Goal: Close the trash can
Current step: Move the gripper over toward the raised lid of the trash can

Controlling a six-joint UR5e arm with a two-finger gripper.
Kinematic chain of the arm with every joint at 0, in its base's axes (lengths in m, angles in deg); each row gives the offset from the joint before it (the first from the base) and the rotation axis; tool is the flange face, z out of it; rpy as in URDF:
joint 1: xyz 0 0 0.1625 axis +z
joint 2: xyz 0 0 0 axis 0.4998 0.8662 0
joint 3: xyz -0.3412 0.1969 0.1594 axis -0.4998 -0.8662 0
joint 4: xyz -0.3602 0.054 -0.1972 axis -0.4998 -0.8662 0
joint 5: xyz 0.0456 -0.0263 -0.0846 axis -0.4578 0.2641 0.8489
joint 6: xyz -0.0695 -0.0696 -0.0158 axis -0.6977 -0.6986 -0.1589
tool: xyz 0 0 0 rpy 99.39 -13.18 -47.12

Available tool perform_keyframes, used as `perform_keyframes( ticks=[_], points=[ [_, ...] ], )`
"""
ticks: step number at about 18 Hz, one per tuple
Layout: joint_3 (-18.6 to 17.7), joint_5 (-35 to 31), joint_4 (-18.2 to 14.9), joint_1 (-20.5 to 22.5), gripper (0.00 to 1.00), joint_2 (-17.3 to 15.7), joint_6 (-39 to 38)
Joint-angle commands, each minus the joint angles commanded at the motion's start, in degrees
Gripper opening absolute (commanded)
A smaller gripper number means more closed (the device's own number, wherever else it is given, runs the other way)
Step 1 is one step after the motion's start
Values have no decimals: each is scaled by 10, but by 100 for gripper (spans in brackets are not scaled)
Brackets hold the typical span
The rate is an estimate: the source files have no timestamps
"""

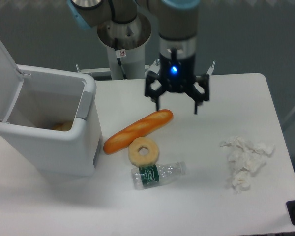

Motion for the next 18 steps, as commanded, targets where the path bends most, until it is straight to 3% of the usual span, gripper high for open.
perform_keyframes(
  ticks=[5,10,18],
  points=[
    [-10,8,0,-66,100,-36,-65],
    [-47,53,-1,-121,100,-79,-120],
    [-46,120,0,-158,100,-114,-154]
  ],
)
